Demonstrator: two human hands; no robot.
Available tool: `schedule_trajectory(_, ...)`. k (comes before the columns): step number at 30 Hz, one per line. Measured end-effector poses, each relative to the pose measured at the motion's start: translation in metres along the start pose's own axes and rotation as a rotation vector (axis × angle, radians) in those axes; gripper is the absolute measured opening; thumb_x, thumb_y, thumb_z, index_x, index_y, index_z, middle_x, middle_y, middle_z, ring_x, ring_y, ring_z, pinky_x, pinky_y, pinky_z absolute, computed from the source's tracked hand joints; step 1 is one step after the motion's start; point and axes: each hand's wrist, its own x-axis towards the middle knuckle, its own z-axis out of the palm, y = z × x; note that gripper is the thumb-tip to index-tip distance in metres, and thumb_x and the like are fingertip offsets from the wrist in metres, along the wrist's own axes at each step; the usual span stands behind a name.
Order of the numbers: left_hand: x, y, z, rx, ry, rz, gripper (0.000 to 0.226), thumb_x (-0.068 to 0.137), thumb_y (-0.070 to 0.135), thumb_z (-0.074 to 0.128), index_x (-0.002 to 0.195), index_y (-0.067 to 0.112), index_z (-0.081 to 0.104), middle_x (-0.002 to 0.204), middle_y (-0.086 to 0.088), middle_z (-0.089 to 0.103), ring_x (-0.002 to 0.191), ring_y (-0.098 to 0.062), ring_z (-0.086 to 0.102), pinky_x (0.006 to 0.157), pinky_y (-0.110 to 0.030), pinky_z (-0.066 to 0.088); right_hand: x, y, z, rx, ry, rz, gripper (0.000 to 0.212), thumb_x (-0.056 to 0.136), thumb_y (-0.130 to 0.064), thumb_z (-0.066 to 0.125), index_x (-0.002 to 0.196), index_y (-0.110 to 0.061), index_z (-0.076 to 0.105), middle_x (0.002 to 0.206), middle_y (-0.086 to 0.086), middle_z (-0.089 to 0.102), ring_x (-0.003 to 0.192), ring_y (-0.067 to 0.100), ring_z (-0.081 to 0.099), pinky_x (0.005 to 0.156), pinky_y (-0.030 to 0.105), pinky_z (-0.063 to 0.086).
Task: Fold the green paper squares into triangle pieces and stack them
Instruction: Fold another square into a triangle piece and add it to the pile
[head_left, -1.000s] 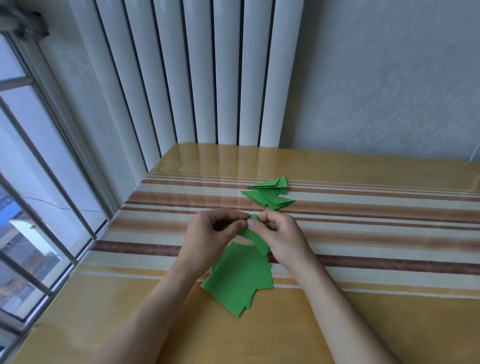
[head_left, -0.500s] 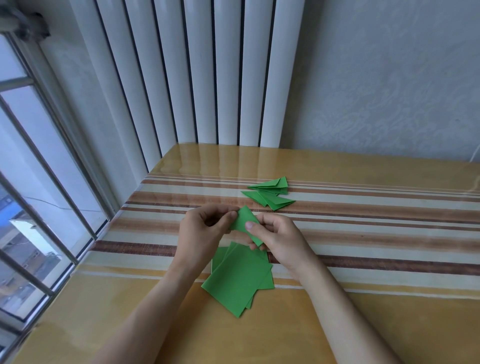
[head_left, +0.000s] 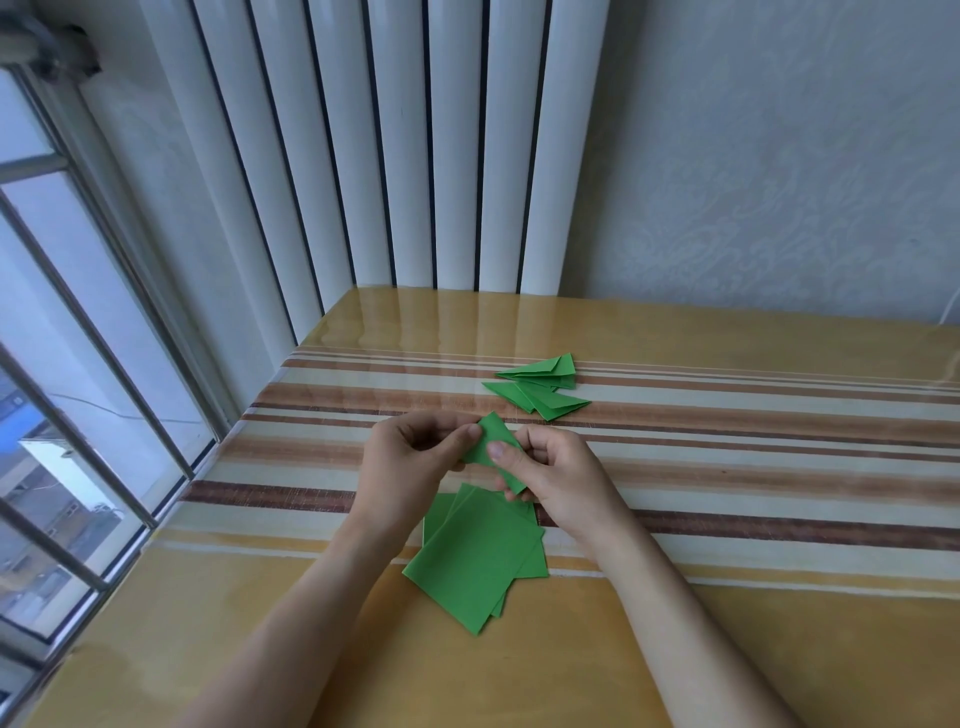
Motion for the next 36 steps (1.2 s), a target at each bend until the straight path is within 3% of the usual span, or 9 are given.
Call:
schedule_trajectory(3, -0.001, 0.002, -0.001, -0.082, 0.053, -0.064, 0.007, 0.092, 0.013, 0.076, 0.096, 0.01, 0.08, 0.08, -0.001, 0.079, 0.071, -0.007, 0.07, 0.057, -0.018, 0.053, -0.001, -0.002, 0.0, 0.018, -0.005, 0.013, 0.019, 0.103, -0.026, 0.065, 0.093, -0.012, 0.072, 0.073, -0.001, 0.074, 0.068, 0.013, 0.066, 0.063, 0.02, 0.05)
schedule_trajectory(8, 0.003, 0.0, -0.004, -0.193, 0.124, -0.151, 0.008, 0.091, 0.014, 0.076, 0.097, 0.01, 0.081, 0.091, -0.007, 0.08, 0.081, -0.013, 0.072, 0.074, -0.026, 0.057, -0.001, -0.003, 0.001, 0.025, 0.036, -0.005, 0.018, 0.106, -0.023, 0.06, 0.097, -0.015, 0.074, 0.076, 0.007, 0.077, 0.067, 0.016, 0.068, 0.06, 0.021, 0.049)
schedule_trajectory(15, 0.004, -0.001, -0.003, -0.23, 0.166, -0.185, 0.005, 0.092, 0.012, 0.076, 0.092, 0.012, 0.081, 0.084, 0.0, 0.078, 0.075, -0.006, 0.07, 0.067, -0.018, 0.055, 0.0, -0.004, 0.003, 0.063, 0.077, -0.016, 0.029, 0.108, -0.026, 0.055, 0.101, -0.004, 0.073, 0.078, 0.016, 0.077, 0.063, 0.02, 0.069, 0.056, 0.023, 0.048)
schedule_trajectory(20, 0.005, 0.0, -0.005, -0.24, 0.22, -0.189, 0.007, 0.093, 0.011, 0.075, 0.092, 0.014, 0.081, 0.086, 0.001, 0.08, 0.078, -0.006, 0.071, 0.07, -0.019, 0.056, 0.0, -0.002, -0.001, 0.018, 0.094, -0.061, 0.037, 0.107, -0.028, 0.057, 0.08, -0.006, 0.072, 0.073, 0.009, 0.076, 0.064, 0.018, 0.067, 0.058, 0.023, 0.049)
schedule_trajectory(29, 0.006, 0.0, -0.006, -0.229, 0.208, -0.2, 0.007, 0.093, 0.012, 0.074, 0.095, 0.012, 0.081, 0.088, -0.001, 0.079, 0.082, -0.01, 0.07, 0.072, -0.021, 0.057, 0.002, 0.0, -0.003, 0.044, 0.068, -0.022, 0.03, 0.107, -0.017, 0.053, 0.091, 0.002, 0.071, 0.074, 0.007, 0.074, 0.068, 0.016, 0.064, 0.062, 0.025, 0.046)
schedule_trajectory(33, 0.0, 0.007, -0.004, -0.157, 0.083, -0.197, 0.007, 0.093, 0.011, 0.074, 0.094, 0.008, 0.08, 0.079, -0.003, 0.077, 0.072, -0.012, 0.069, 0.058, -0.019, 0.055, 0.0, -0.002, 0.0, -0.019, 0.025, -0.024, 0.033, 0.107, -0.03, 0.055, 0.09, -0.008, 0.072, 0.077, 0.012, 0.072, 0.07, 0.024, 0.065, 0.065, 0.027, 0.047)
schedule_trajectory(36, -0.008, 0.015, 0.004, -0.091, -0.048, -0.172, 0.009, 0.097, 0.004, 0.067, 0.095, -0.001, 0.073, 0.058, 0.005, 0.071, 0.049, -0.002, 0.065, 0.04, -0.008, 0.041, -0.001, -0.004, 0.001, -0.08, 0.015, -0.095, 0.055, 0.1, -0.049, 0.054, 0.084, 0.003, 0.056, 0.078, 0.03, 0.049, 0.07, 0.034, 0.049, 0.071, 0.038, 0.038)
